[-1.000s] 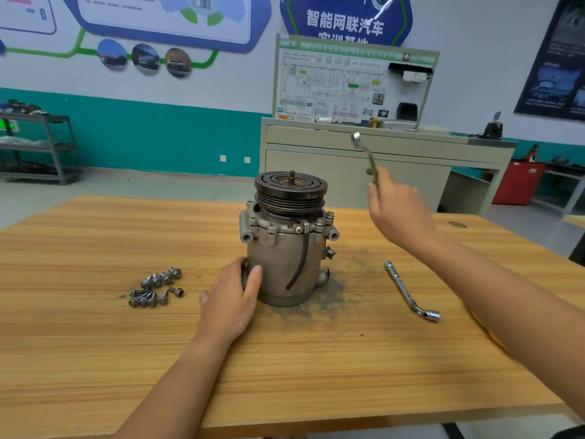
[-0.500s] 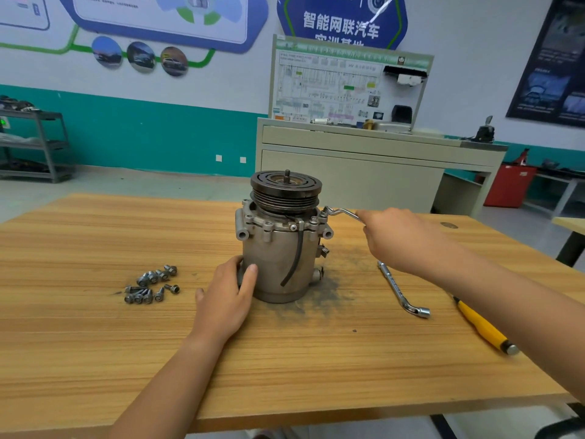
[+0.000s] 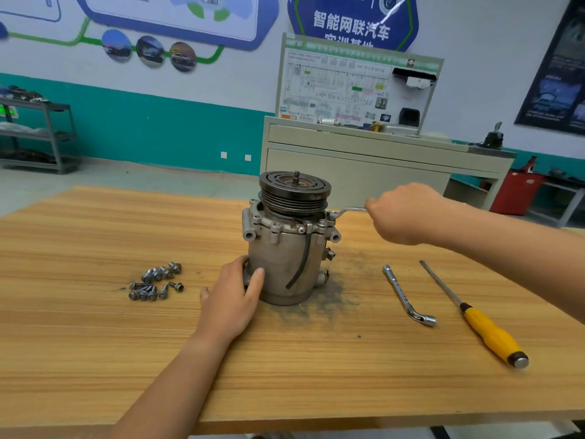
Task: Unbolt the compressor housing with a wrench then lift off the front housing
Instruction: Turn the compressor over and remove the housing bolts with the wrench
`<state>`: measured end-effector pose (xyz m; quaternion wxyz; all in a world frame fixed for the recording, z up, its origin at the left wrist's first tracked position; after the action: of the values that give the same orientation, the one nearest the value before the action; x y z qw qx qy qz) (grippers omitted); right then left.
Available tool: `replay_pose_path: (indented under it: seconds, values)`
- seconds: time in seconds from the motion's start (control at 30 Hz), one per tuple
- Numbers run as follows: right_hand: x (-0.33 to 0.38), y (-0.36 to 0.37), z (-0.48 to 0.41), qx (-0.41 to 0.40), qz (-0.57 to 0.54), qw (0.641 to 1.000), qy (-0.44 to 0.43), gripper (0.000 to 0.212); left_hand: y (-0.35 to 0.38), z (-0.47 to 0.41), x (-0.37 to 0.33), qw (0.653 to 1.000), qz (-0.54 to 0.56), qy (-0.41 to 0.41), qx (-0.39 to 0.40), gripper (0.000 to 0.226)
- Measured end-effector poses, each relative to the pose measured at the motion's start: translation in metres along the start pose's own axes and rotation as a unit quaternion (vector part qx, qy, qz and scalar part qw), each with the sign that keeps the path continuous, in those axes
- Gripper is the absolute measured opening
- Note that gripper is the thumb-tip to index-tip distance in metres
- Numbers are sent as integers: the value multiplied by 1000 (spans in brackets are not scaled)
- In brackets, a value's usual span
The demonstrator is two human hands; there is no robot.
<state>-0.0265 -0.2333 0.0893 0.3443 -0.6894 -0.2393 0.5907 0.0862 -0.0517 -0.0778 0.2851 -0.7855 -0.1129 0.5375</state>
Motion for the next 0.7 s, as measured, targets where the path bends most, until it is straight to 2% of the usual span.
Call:
replay_pose_path:
  seconds: [0.13,0.33,0.5,0.57,0.7]
  values:
    - [-5,22,-30,-5,-57,997,44,24,1,-2,-3,1000,6,-7,-12,49]
    - [-3,22,-67,-141,-164,975,44,24,2,-1,-2,1000,10,-22,-13,50]
    - [-41,13,-34,-240,-319,909,123,28,1,-1,-2,1000,12,-21,-9,54]
    - [-45,10,-13,-216,-339,907,122,26,2,-2,-2,1000,12,-18,-10,55]
    - [-20,20,16,-73,-254,960,87,19,1,-2,-3,1000,15,-18,-10,56]
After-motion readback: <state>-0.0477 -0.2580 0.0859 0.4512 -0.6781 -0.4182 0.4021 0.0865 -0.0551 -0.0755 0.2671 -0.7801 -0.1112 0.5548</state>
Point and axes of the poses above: each hand's wrist, its own z-axis away from the middle knuckle, its own y-axis out of the palm, x = y × z, the point moved 5 cm from there along -z, towards the middle knuckle, and after that the axes turned 5 degrees about -y, right-handed, at the moved point
